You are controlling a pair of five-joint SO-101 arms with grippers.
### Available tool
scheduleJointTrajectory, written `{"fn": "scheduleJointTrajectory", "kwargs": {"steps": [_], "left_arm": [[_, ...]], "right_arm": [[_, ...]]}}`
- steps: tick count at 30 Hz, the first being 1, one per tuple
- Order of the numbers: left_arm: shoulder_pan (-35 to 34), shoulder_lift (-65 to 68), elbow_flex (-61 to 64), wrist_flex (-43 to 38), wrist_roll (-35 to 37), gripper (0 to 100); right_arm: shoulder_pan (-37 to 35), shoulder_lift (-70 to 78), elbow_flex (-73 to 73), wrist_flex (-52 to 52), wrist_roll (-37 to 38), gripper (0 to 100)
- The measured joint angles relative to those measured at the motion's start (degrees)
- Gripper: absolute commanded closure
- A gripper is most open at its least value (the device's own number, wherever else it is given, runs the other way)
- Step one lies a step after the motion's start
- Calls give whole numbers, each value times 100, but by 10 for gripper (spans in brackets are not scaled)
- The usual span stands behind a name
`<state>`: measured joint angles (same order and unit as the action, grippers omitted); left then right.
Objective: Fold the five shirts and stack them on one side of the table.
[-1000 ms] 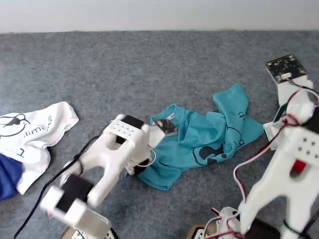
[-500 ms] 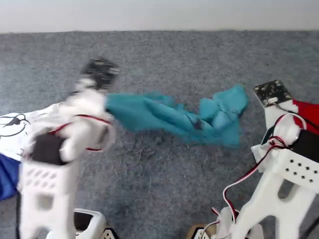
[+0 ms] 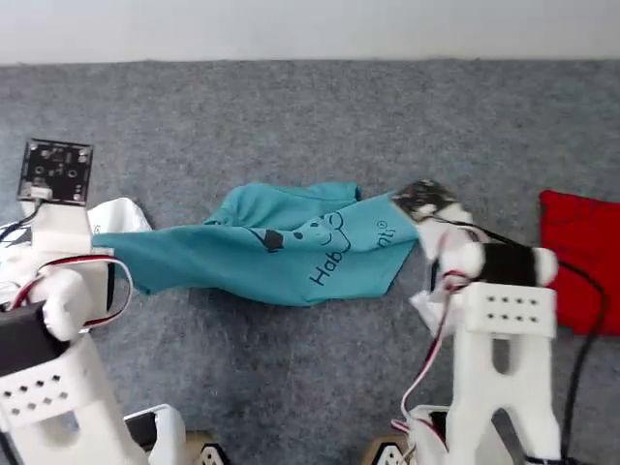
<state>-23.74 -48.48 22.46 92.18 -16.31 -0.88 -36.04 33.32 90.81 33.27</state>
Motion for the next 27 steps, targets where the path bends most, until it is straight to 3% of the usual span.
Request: {"fn": "scheduleJointTrajectory", "kwargs": {"steps": [3,7,11,18,27], "left_arm": [[-255,-193,185,0,0,987],[-360,-738,475,0,0,987],[-369,-1459,862,0,0,987],[-369,-2875,1609,0,-9,987],[-369,-4053,2224,9,-35,987]], "right_arm": [[-668,0,229,-712,-149,826],[-1354,149,642,-1758,-185,997],[-1723,853,668,-2611,-185,961],[-1767,2567,571,-4290,-185,961],[-1776,5635,-1978,-5855,501,961]]}}
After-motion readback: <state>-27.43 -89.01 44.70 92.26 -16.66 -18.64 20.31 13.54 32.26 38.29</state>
